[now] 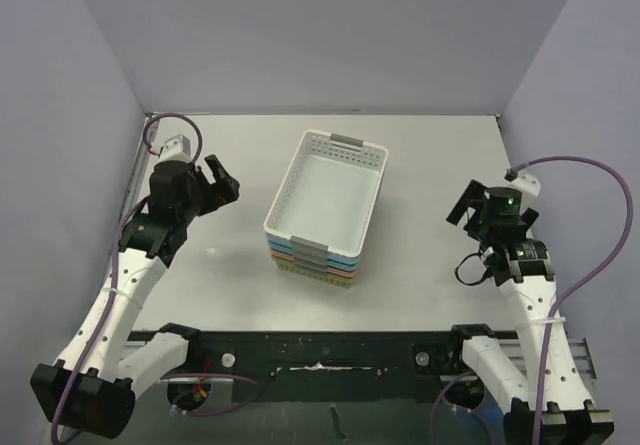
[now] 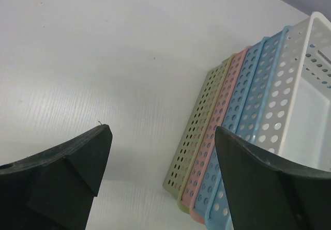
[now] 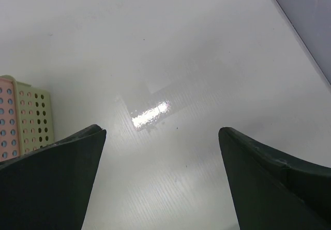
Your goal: Turn the large container upside down
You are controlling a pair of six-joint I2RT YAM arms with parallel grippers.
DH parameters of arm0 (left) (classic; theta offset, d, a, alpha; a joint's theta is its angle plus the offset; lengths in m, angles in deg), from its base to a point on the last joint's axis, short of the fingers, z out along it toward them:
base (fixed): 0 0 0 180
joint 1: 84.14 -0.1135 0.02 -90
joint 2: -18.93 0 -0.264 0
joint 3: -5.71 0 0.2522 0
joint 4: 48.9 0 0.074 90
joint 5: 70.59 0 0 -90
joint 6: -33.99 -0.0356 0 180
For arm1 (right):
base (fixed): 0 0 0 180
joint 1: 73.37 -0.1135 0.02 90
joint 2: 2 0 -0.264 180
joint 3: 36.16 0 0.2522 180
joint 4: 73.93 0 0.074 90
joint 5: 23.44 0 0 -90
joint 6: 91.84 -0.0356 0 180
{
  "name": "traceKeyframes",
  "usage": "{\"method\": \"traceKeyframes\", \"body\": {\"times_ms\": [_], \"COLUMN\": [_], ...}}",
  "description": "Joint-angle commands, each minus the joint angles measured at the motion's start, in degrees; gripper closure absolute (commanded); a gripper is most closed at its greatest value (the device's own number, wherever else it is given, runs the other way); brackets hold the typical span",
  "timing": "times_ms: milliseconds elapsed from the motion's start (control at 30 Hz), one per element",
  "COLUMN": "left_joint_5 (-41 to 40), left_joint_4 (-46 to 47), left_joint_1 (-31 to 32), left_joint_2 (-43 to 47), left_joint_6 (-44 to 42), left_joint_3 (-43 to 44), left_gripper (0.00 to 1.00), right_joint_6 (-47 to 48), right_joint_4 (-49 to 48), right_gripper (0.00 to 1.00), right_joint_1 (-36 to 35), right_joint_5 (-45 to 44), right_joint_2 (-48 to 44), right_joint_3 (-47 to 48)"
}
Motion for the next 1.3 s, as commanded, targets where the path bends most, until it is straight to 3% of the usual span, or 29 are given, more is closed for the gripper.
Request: {"method": "traceKeyframes", "body": {"times_ms": [0,633,1067,1267], "left_joint_5": [0.5,-0.8,7.1,12.0], "left_joint_4": [3.6,5.6,4.4,-0.5], "left_joint_1": [-0.2,-0.3,-0.2,0.5], "left_joint_2": [0.9,3.0,1.2,-0.7], "left_joint_6": [0.4,1.8,-2.1,-5.2], "left_joint_3": [0.0,-2.9,-0.4,11.4], "left_gripper": [0.18,0.18,0.18,0.18], "right_joint_6": [0.5,-0.5,0.4,5.5], "right_joint_4": [-2.5,-2.7,-2.9,-1.4], "right_gripper": [0.02,0.02,0.02,0.02], "right_joint_1": [0.2,0.0,0.1,0.3], "right_joint_5": [-0.3,0.3,0.4,-12.5], "right_joint_2": [-1.7,-2.2,-1.6,0.2], "right_joint_3": [0.4,-0.9,-0.7,2.9]}}
